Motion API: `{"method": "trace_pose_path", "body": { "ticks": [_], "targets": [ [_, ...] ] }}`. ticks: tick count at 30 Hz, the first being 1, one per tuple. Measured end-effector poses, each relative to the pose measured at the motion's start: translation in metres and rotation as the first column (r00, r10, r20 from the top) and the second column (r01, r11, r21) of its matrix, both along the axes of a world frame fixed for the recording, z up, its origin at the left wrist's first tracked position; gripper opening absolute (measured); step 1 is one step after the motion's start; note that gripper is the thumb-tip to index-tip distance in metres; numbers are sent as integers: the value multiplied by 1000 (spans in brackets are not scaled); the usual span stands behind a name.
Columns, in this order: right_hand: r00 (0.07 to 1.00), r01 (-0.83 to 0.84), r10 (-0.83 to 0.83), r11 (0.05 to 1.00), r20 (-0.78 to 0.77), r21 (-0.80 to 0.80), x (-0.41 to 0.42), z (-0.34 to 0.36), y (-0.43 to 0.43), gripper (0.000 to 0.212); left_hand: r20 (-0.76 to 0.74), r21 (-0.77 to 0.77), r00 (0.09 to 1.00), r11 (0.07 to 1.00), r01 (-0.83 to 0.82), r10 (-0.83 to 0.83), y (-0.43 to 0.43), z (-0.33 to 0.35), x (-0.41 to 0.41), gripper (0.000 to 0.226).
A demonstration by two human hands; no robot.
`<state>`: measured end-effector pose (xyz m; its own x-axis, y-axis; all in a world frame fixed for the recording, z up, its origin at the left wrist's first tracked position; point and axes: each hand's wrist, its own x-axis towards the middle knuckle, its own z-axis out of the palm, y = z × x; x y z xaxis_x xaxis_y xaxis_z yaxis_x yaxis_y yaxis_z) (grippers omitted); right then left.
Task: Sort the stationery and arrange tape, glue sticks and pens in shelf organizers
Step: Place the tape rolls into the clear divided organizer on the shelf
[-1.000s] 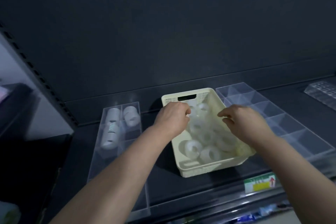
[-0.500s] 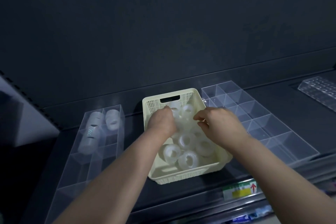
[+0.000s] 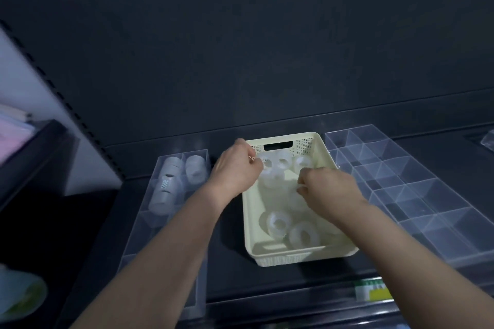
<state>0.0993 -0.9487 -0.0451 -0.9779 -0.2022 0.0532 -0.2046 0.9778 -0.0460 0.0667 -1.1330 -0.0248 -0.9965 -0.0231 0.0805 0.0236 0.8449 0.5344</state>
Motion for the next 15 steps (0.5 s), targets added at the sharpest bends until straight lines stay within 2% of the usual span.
{"method": "trace_pose_path", "body": {
  "ticks": [3,6,10,13,15],
  "targets": [
    [993,-4,-28,961,-112,-277,-1,13,-15,23,-96,63,992,995,-75,81,-32,7,2,25],
    [990,-96,30,856,-137,-509,1,26,-45,35,-149,61,979,989,-132,140,-75,16,8,18],
    [984,-167,110,843,-140,-512,6,26,-82,26,-40,-150,991,980,-130,126,-117,15,19,15],
    [982,-187,147,841,-118,-507,8,22,-106,24,65,-309,996,950,-32,54,-129,4,20,22],
    [983,-184,144,824,-117,-536,7,19,-117,25,69,-369,998,929,34,-9,-133,-7,17,25]
  ]
}}
